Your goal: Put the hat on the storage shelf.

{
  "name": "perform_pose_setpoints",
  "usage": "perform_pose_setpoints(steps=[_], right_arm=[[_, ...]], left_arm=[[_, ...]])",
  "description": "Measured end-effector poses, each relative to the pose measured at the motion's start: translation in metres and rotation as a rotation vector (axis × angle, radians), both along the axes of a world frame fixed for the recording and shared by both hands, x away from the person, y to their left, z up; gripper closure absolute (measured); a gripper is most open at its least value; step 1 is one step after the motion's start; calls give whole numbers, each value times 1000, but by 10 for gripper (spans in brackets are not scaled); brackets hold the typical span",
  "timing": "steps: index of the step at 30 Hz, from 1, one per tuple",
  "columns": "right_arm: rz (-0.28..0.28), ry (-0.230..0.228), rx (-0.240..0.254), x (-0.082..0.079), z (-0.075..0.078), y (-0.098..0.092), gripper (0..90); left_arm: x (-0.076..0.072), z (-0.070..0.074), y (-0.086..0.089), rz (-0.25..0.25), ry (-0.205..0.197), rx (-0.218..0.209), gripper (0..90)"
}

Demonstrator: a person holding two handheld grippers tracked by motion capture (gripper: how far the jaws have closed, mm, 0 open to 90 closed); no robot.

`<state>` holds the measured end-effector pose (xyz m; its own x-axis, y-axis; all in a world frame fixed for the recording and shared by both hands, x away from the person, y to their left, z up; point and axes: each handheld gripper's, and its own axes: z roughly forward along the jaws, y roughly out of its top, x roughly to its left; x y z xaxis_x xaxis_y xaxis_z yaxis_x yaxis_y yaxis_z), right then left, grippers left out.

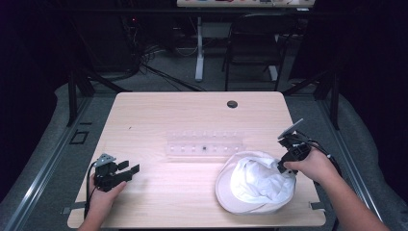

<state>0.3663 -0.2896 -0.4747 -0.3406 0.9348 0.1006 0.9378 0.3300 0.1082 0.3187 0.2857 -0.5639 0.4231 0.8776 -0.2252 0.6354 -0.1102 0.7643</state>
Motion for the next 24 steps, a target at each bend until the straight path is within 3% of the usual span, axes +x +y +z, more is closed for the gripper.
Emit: perform_pose_setpoints(steps=[5, 6, 9, 10, 16, 19, 24], right_arm=[[22, 27, -20, 2, 2, -1, 674], [0, 10, -7, 0, 1, 0, 685], [15, 29, -10, 1, 4, 0, 729], [-12, 14, 7, 0, 4, 2, 740], [-6, 11, 26, -1, 7, 7, 773], [20, 24, 8, -1, 10, 10, 793], [2, 12, 4, -3, 13, 17, 811]], left_arm=[[0, 0, 0, -1, 1, 0, 441], [0, 0, 0, -1, 1, 0, 441], [0, 0, 0, -1, -1, 0, 442], [0, 0, 0, -1, 0, 1, 442], [0, 0, 0, -1, 1, -1, 442], [0, 0, 0, -1, 0, 0, 443], [0, 0, 0, -1, -1, -1, 444]])
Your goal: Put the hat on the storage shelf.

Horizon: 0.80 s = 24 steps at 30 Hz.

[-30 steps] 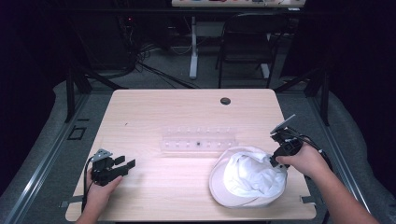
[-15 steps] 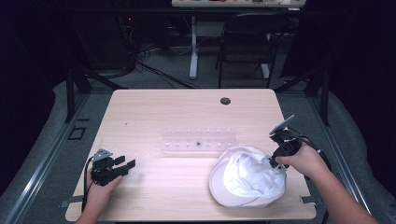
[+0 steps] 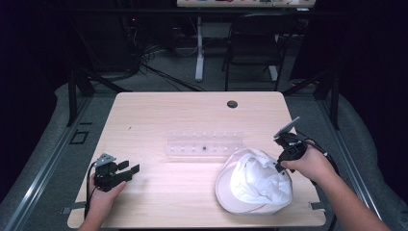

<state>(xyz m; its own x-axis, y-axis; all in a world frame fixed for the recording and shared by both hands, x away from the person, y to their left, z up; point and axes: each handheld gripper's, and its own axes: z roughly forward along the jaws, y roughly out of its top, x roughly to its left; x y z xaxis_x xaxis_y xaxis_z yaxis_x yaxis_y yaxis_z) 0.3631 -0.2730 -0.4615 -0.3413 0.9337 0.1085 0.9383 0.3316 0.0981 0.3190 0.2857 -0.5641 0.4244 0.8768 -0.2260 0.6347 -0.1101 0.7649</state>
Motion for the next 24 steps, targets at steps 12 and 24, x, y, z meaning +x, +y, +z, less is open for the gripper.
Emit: perform_pose_setpoints(steps=[12, 24], right_arm=[[-31, -9, -31, -1, 14, 8, 818], [-44, -26, -58, -3, 35, 18, 819]], left_arm=[[0, 0, 0, 0, -4, 1, 448], [0, -1, -1, 3, -11, -5, 448]])
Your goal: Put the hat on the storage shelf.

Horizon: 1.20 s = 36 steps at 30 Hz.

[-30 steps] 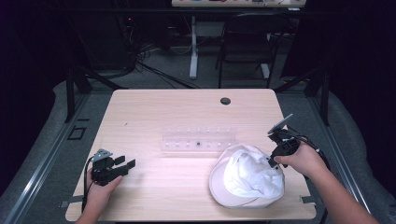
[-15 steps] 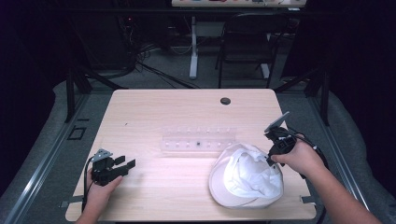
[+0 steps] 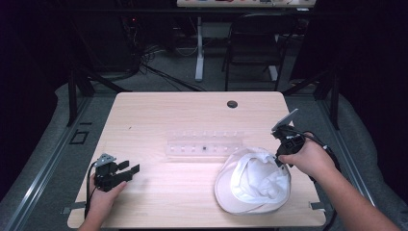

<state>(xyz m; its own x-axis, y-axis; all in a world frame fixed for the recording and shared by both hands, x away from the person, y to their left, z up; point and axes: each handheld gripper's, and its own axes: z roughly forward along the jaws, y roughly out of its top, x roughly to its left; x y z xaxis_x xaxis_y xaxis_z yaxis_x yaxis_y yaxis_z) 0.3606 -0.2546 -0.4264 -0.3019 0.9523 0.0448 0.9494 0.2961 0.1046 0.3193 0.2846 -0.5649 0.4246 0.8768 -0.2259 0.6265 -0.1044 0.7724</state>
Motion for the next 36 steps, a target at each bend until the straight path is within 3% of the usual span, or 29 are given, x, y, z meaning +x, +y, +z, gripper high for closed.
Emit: perform_pose_setpoints(steps=[2, 8, 14, 19, 23, 31, 36], right_arm=[[6, 17, 4, 1, 3, 0, 819], [-29, 0, 33, 0, 12, 2, 819], [-53, 13, 67, 0, 22, 3, 819], [-60, -3, 64, -2, 28, 7, 821], [-48, 25, 57, -1, 34, 7, 820], [-110, 55, 129, 0, 44, 7, 821], [-108, 72, 163, 1, 52, 5, 822]], left_arm=[[0, 0, 0, 0, -2, -3, 448], [-1, 0, 0, 0, -2, 0, 448], [0, 0, 0, 0, -4, 3, 448], [0, 0, -2, -8, 3, 7, 448], [0, 0, -3, -8, -1, 11, 448], [0, 0, -2, -9, 4, 9, 448], [0, -1, -3, -6, 3, 7, 448]])
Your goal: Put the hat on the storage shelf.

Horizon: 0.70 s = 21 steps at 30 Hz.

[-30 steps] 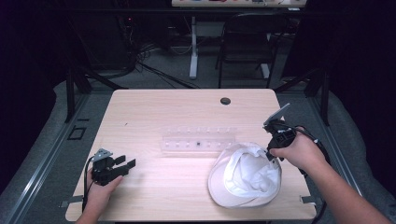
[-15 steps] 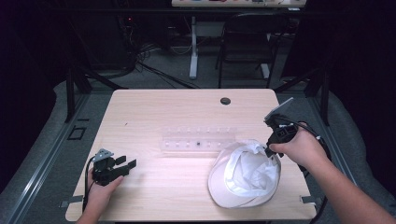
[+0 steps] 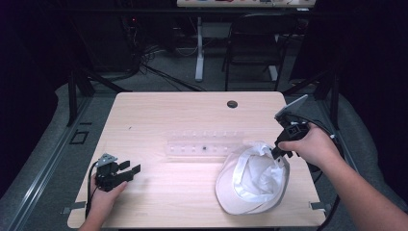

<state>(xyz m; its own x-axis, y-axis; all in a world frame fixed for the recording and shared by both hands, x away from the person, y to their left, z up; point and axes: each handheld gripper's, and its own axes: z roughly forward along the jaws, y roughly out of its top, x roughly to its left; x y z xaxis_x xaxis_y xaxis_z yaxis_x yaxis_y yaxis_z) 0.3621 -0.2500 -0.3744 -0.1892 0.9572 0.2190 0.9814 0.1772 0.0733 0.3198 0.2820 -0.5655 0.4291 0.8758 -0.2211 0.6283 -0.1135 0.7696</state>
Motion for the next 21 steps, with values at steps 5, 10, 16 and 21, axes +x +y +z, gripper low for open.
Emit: perform_pose_setpoints(steps=[5, 10, 16, 21], right_arm=[[-10, 12, 31, 0, 10, 2, 822], [-30, 17, 77, 0, 20, 6, 822], [-51, 64, 199, 2, 27, 3, 823], [-58, 102, 257, 5, 30, 1, 823]], left_arm=[[0, 0, 0, -1, 0, 0, 448], [0, 0, 0, 1, 0, -3, 448], [0, 0, 0, 1, 0, -4, 448], [0, 1, 1, -4, 7, 0, 448]])
